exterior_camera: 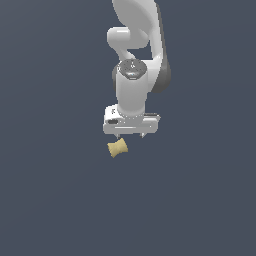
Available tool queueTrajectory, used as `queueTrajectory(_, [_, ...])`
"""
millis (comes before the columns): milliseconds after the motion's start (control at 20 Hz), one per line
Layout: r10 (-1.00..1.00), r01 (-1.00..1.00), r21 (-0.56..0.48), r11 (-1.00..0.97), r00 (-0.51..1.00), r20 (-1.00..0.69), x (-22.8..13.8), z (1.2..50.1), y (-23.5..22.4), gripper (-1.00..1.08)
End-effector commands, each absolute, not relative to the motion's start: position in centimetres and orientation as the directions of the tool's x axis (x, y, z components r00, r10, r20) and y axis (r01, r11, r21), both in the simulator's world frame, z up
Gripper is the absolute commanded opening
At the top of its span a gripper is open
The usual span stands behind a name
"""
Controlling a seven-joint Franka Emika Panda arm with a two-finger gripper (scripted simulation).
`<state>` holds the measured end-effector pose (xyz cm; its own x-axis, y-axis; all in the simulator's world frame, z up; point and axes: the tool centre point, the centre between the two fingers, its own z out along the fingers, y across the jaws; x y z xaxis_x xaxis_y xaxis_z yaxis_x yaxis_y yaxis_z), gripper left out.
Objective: Pick up the object and move it to a goal position.
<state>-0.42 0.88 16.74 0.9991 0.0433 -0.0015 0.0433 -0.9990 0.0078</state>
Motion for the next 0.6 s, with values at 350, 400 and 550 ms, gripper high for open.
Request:
queueTrajectory(350, [-0.011, -0.011, 0.01, -1.0, 1.0, 0.028, 0.4, 18.2, -0.8, 1.0])
queueTrajectory(400, [-0.017, -0.018, 0.01, -1.0, 0.999, 0.033, 0.5, 18.5, -1.0, 1.0])
queueTrajectory(550, [-0.021, -0.022, 0.011, -1.0, 0.999, 0.04, 0.7, 18.9, -1.4, 1.0])
